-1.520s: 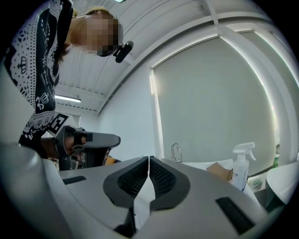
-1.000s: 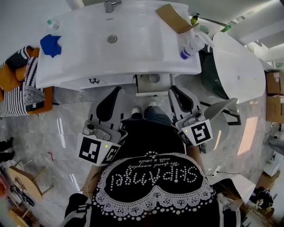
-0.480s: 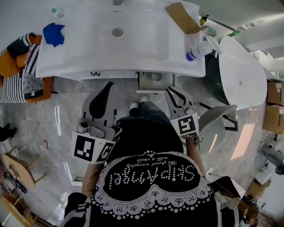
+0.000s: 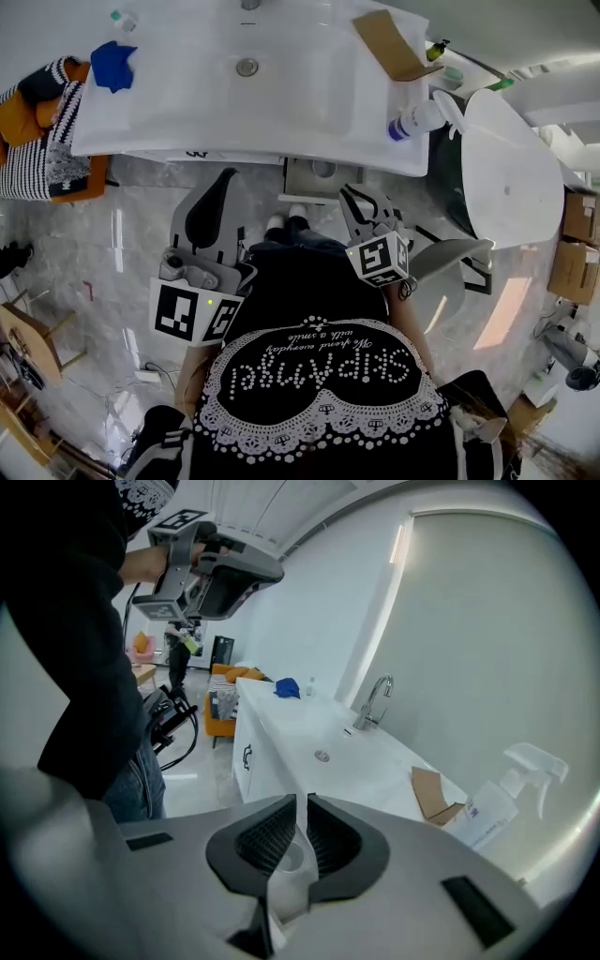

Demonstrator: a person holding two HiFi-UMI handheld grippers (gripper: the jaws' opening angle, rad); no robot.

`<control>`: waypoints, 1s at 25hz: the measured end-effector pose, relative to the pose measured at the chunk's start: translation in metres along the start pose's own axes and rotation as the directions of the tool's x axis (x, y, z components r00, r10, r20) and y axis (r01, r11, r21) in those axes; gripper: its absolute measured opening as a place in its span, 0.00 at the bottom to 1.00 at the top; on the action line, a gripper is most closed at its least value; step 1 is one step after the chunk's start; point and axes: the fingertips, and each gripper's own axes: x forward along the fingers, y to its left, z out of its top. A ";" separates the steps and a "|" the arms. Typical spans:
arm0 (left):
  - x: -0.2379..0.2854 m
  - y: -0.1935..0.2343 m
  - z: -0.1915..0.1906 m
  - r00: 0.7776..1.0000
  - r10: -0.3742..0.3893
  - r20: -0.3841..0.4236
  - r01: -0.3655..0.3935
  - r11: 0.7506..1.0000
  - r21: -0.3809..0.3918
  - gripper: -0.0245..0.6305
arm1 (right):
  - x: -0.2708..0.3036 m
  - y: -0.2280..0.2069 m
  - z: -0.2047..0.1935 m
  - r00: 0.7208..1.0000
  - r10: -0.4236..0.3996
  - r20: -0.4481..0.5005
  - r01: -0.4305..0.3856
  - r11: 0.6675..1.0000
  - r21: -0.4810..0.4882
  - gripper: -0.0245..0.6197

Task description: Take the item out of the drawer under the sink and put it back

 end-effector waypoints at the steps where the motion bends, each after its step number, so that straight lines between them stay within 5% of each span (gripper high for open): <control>1: 0.003 -0.003 0.000 1.000 0.005 0.002 -0.005 1.000 0.002 0.04 | 0.002 -0.002 -0.004 1.000 0.011 -0.005 -0.011 1.000 -0.010 0.08; 7: 0.010 -0.011 -0.009 0.998 0.055 0.013 -0.055 0.998 0.008 0.04 | 0.021 -0.010 -0.034 0.997 0.075 -0.033 -0.077 0.996 -0.046 0.17; 25: 0.022 -0.036 -0.024 0.991 0.132 -0.012 -0.132 0.991 0.018 0.04 | 0.071 0.005 -0.110 0.961 0.229 -0.157 -0.262 0.934 -0.243 0.17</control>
